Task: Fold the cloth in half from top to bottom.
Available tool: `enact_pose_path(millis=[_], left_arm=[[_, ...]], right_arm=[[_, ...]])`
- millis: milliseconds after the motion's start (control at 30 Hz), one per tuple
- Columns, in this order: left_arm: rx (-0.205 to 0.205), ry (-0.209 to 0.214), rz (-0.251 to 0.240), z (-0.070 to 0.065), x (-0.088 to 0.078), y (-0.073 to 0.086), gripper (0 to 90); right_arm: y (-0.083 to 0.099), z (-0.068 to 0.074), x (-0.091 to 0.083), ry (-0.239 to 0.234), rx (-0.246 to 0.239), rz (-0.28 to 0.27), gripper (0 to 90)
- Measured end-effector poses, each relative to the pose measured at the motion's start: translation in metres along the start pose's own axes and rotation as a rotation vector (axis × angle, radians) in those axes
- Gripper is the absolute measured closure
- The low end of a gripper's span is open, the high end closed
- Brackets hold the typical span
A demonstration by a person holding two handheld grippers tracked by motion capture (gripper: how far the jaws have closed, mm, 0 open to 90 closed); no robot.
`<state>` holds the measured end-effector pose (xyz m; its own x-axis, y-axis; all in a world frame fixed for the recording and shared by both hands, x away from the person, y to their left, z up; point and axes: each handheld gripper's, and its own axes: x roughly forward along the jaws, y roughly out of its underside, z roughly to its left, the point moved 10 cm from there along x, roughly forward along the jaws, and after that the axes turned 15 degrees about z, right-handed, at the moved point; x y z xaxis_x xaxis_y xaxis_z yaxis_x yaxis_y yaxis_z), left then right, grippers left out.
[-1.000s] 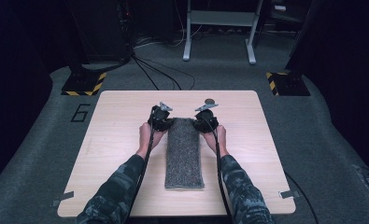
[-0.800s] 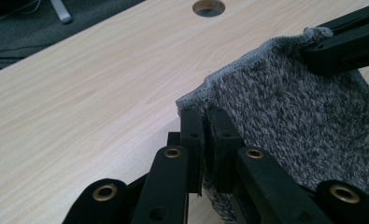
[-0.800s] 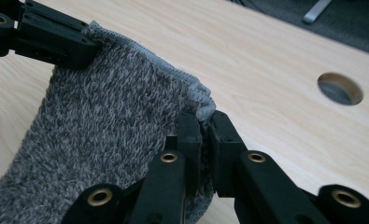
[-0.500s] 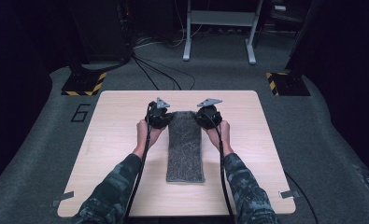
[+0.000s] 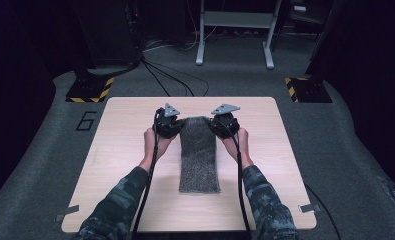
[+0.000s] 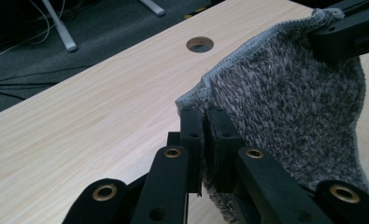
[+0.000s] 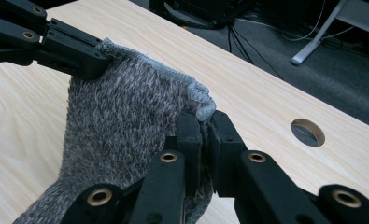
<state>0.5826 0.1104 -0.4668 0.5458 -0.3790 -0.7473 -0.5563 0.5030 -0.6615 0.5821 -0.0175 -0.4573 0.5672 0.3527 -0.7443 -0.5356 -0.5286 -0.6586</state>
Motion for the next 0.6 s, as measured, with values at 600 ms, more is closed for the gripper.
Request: enact_pose_path(millis=[600], left_arm=[[0.043, 0.021, -0.015, -0.02, -0.013, 0.02, 85.7]], right_arm=[[0.024, 0.02, -0.017, -0.017, -0.03, -0.019, 84.1]])
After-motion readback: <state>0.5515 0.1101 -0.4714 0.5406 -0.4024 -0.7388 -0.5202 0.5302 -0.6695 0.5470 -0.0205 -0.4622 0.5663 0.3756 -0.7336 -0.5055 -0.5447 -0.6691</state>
